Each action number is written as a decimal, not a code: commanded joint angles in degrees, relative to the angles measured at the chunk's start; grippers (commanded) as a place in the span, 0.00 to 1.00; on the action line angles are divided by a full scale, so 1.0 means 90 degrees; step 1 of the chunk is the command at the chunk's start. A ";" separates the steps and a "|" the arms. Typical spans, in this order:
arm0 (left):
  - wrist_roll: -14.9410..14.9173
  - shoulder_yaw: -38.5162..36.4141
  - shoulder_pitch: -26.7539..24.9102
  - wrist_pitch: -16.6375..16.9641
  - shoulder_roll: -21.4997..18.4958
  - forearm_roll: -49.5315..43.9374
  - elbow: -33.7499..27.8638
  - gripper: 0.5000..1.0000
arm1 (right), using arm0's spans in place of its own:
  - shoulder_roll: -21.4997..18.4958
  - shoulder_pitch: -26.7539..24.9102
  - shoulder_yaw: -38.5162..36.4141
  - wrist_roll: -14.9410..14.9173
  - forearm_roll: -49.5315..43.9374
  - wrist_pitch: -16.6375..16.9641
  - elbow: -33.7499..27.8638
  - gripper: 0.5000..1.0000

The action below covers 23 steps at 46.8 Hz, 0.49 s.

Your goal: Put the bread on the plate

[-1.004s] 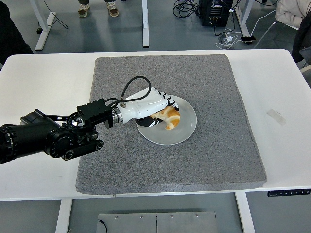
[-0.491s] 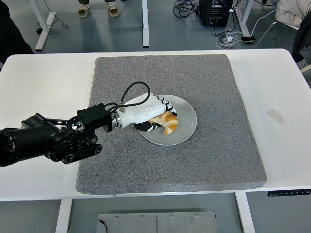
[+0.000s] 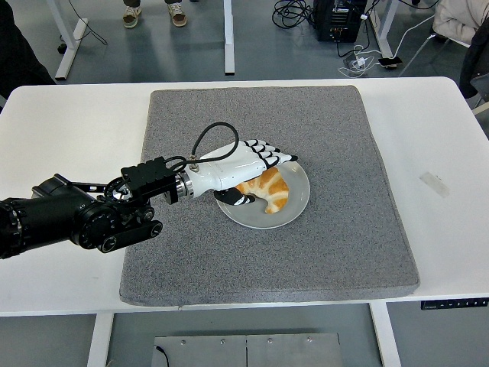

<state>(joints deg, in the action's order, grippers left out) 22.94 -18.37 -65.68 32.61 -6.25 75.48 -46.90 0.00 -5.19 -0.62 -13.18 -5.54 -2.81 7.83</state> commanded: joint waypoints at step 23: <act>0.1034 0.0146 -0.0388 -0.0098 -0.0224 -0.1130 -0.0042 0.93 | 0.0000 0.0000 0.0000 0.0000 0.0000 0.0000 -0.0001 1.00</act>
<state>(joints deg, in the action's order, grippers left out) 30.17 -17.72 -68.71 31.73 -8.05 68.16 -47.30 0.00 -5.19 -0.62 -13.19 -5.54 -2.81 7.82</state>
